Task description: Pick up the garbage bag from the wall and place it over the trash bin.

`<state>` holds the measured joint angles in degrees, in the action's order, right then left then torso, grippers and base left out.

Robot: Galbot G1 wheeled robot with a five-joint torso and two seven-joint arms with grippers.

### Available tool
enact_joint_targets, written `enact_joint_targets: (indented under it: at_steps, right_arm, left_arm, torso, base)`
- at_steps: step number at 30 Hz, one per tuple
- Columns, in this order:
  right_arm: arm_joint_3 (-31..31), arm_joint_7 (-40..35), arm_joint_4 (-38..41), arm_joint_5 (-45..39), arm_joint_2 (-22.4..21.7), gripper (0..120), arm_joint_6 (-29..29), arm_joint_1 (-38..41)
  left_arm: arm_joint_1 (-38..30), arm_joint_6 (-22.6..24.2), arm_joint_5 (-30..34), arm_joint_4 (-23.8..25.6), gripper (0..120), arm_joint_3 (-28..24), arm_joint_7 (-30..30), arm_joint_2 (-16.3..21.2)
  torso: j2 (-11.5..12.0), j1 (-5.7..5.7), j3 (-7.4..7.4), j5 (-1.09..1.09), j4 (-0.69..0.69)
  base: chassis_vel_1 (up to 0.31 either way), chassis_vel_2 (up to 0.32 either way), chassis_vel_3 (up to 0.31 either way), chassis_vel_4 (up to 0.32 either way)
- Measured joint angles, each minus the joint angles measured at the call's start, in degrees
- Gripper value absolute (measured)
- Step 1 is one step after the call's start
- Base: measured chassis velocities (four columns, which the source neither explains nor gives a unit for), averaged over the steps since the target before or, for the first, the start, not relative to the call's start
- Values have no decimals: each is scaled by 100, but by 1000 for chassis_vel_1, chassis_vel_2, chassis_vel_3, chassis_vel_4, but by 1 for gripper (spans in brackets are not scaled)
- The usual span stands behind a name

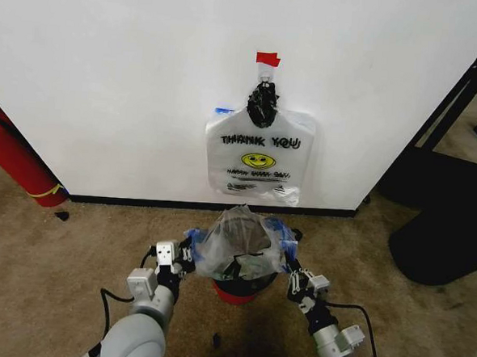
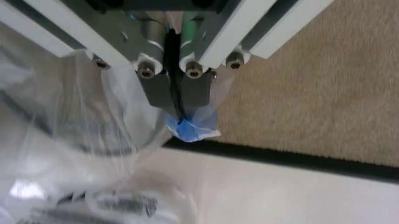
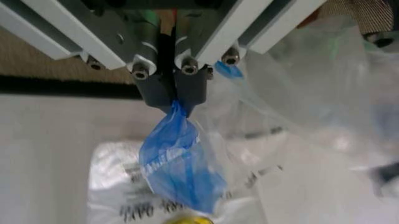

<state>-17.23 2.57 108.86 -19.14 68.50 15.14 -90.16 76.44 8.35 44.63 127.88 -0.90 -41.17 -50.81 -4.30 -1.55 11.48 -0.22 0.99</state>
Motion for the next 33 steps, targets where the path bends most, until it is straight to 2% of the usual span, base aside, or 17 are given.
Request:
enact_joint_targets:
  at_steps: [9,20,26,33]
  right_arm:
    - [-41,-210,-289,-209,-21,0,-202,-25]
    - [94,-283,-748,-444,100,0,-342,308]
    - [160,-196,-791,-350,161,0,-355,244]
    - [73,-42,-641,-311,77,0,-302,27]
  left_arm:
    - [190,61,-144,-74,0,-60,-33,26]
    - [273,115,-146,-246,0,-143,-36,28]
    - [426,200,-125,-59,0,-136,-30,144]
    - [623,235,8,374,0,66,-99,344]
  torso:
    - [0,0,0,0,1]
    - [0,0,0,0,0]
    - [0,0,0,0,0]
    - [0,0,0,0,0]
  base:
    - [0,0,0,0]
    - [0,0,0,0]
    - [0,0,0,0]
    - [0,0,0,0]
